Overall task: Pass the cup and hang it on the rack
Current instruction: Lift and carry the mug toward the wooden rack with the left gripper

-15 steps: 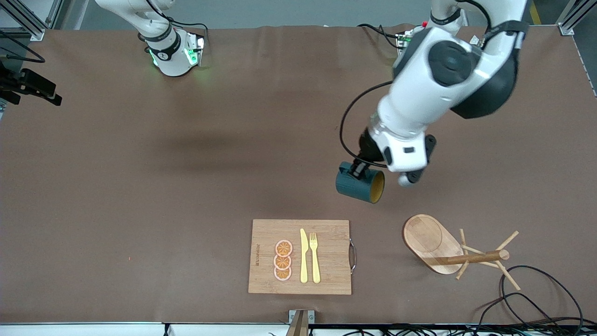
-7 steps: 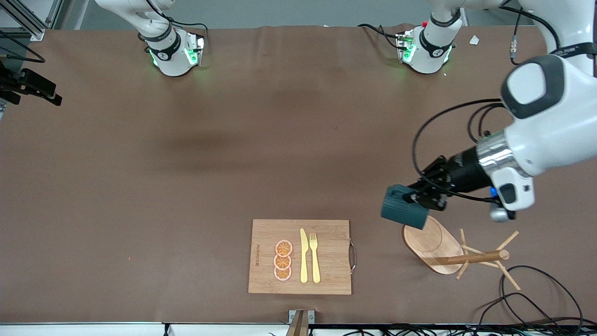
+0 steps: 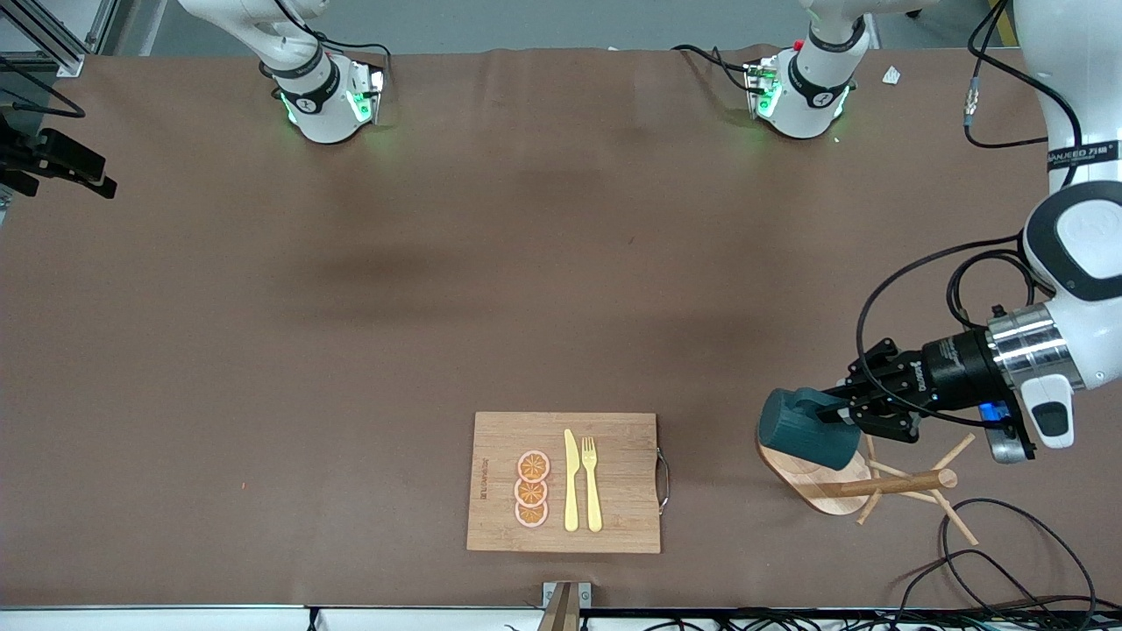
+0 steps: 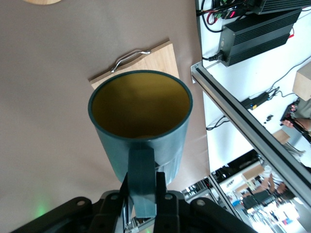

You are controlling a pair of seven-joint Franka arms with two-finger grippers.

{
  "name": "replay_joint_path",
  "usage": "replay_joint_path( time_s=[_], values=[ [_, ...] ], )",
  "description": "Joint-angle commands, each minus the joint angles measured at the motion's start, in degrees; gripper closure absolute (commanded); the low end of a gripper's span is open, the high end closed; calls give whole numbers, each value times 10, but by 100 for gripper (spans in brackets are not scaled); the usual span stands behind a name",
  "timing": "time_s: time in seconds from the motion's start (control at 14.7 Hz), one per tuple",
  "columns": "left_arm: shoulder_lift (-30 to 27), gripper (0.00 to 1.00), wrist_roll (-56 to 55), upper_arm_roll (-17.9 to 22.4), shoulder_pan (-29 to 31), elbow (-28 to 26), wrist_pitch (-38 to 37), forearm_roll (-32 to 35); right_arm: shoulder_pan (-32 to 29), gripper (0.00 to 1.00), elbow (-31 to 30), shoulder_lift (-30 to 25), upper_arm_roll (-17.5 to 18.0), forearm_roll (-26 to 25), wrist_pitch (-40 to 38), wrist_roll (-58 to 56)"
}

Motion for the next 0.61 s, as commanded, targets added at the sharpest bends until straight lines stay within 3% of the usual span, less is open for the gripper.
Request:
replay_joint_path(
  time_s=[0.0, 0.55],
  values=[
    [18, 100, 38, -5, 17, 3, 3, -32, 1, 0, -18, -19, 0, -1, 7, -5],
    [42, 100, 70, -1, 49, 3, 3, -63, 2, 0, -17, -18, 1, -16, 7, -5]
  ],
)
